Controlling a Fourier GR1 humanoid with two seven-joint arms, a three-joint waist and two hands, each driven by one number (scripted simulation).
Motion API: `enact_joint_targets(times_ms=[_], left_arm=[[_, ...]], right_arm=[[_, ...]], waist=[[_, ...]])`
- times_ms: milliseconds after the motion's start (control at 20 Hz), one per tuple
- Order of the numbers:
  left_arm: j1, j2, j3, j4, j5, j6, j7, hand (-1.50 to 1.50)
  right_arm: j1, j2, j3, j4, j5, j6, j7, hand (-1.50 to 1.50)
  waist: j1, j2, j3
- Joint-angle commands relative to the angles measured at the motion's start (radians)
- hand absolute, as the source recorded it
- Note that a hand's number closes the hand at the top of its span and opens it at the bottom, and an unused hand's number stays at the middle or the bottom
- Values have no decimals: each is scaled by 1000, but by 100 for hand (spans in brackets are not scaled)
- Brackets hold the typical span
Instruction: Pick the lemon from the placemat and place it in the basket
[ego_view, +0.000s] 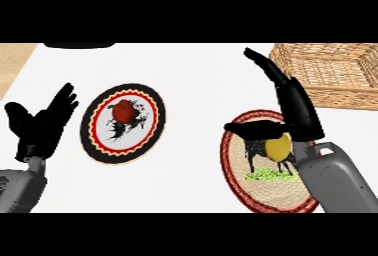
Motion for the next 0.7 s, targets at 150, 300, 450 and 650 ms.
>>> enact_joint_targets(times_ms=[150, 300, 450, 650], left_arm=[[27, 12, 12, -5, 11, -21, 6, 0], [21, -4, -4, -19, -17, 17, 16, 0], [55, 10, 14, -35, 1, -13, 1, 0], [21, 30, 31, -24, 9, -34, 38, 0]], right_arm=[[-148, -227, 6, -2, 153, 219, 465, -150], [-221, -319, -3, 1, 183, 355, 643, -150], [-314, -374, -88, -50, 73, 520, 790, -150], [-351, -355, -112, -70, -139, 733, 923, -150]], waist=[[-16, -14, -6], [-21, -15, -5], [-13, -11, -1], [-15, -7, 0]])
